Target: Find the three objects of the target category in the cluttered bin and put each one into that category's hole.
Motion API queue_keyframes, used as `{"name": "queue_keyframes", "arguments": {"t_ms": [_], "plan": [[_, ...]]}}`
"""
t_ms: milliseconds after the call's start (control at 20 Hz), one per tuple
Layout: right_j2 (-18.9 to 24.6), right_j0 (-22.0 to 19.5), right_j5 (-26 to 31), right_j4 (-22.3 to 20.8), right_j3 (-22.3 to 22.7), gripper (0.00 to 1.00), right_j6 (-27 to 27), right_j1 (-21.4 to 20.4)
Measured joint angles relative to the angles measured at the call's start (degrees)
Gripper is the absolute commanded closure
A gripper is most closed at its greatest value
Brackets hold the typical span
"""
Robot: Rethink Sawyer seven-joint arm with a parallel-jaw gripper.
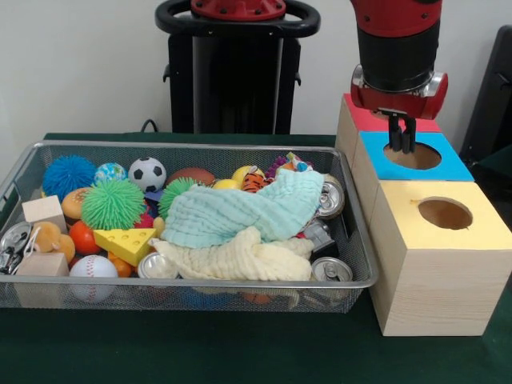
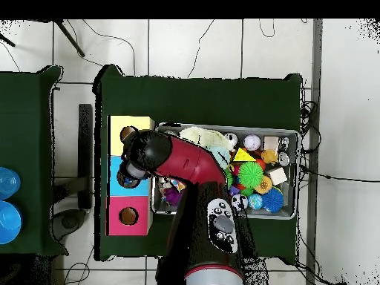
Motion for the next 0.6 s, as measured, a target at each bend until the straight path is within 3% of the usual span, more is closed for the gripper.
{"name": "queue_keyframes", "arguments": {"t_ms": [300,600], "plan": [[0.26,-0.05,-1.38,0.00,1.21,1.00,0.00,-0.14],[1.17,-0.09,-7.77,-1.86,3.38,1.00,0.00,0.46]]}}
